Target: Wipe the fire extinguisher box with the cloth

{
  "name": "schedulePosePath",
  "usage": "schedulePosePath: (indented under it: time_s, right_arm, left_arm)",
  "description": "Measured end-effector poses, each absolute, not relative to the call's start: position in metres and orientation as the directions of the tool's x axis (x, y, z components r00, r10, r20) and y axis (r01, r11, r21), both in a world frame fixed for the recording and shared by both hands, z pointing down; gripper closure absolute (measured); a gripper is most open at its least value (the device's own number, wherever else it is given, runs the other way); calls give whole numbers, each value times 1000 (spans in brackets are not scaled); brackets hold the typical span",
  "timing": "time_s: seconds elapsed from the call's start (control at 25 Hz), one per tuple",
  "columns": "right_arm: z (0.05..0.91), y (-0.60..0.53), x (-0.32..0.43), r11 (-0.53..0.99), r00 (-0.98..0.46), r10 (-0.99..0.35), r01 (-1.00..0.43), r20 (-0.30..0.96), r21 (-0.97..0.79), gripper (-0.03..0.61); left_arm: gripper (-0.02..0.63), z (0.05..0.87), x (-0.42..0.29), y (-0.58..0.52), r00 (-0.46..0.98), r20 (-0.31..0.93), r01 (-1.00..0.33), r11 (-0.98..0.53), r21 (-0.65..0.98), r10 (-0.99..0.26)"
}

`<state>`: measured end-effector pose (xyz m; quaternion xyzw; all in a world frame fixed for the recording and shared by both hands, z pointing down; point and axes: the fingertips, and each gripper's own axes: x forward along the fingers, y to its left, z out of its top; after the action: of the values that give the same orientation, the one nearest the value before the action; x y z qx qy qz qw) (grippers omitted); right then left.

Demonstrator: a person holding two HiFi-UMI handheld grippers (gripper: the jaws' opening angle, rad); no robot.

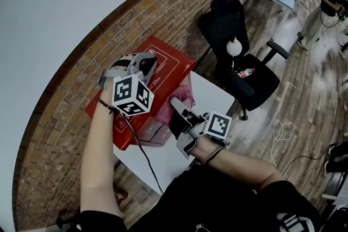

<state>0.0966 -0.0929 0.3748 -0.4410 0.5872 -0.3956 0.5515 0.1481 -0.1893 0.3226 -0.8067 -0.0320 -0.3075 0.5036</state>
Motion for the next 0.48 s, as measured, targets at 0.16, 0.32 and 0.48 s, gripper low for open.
schedulePosePath:
  time_s: [0.16,0.32,0.48]
  right_arm:
    - [373,-93,90,303,2,-953,-74,-304,-950,514]
    - [372,-92,80,305,-11,-952,-70,-305,-950,514]
    - [371,-92,65,307,-37,-951,-56,-306,-950,514]
  left_arm:
    - [586,323,148,-190,809,528,361,-491,-793,-258]
    - [587,322,148,-189,810,526,359,-491,-794,-258]
    - [586,321,148,-189,811,525,358,-490,-795,-258]
